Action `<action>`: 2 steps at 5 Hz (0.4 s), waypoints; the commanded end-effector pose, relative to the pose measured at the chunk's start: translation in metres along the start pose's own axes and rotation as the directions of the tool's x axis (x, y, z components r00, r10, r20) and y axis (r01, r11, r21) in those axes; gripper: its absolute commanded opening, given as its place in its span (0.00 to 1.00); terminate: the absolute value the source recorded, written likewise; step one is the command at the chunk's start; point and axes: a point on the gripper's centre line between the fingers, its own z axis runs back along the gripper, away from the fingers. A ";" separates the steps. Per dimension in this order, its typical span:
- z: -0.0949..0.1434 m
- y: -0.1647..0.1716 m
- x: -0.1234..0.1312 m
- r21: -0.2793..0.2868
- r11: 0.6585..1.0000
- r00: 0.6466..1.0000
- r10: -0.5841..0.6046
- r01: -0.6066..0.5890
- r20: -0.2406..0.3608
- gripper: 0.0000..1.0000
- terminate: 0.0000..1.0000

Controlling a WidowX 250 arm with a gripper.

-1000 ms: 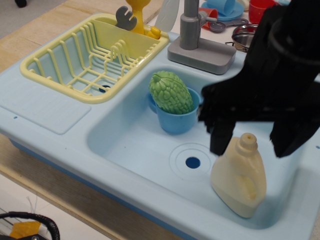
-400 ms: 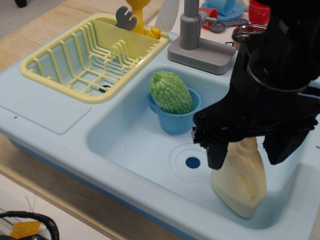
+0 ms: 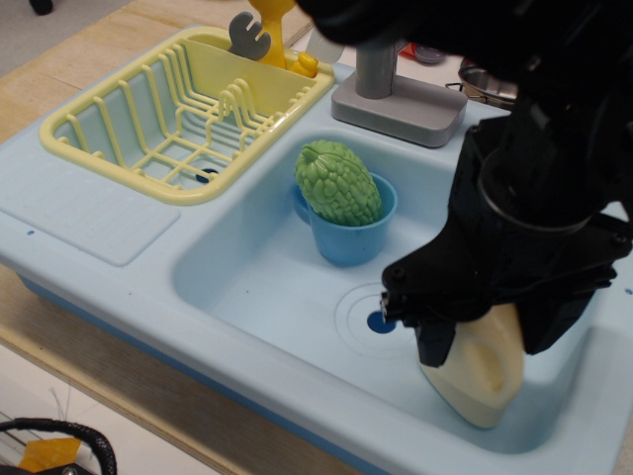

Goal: Put detergent from sink into drying rack

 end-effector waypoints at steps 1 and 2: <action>0.002 -0.001 -0.002 -0.019 1.000 1.000 0.002 -0.002 0.008 0.00 0.00; 0.015 0.002 0.003 -0.002 1.000 0.999 -0.013 0.013 0.048 0.00 0.00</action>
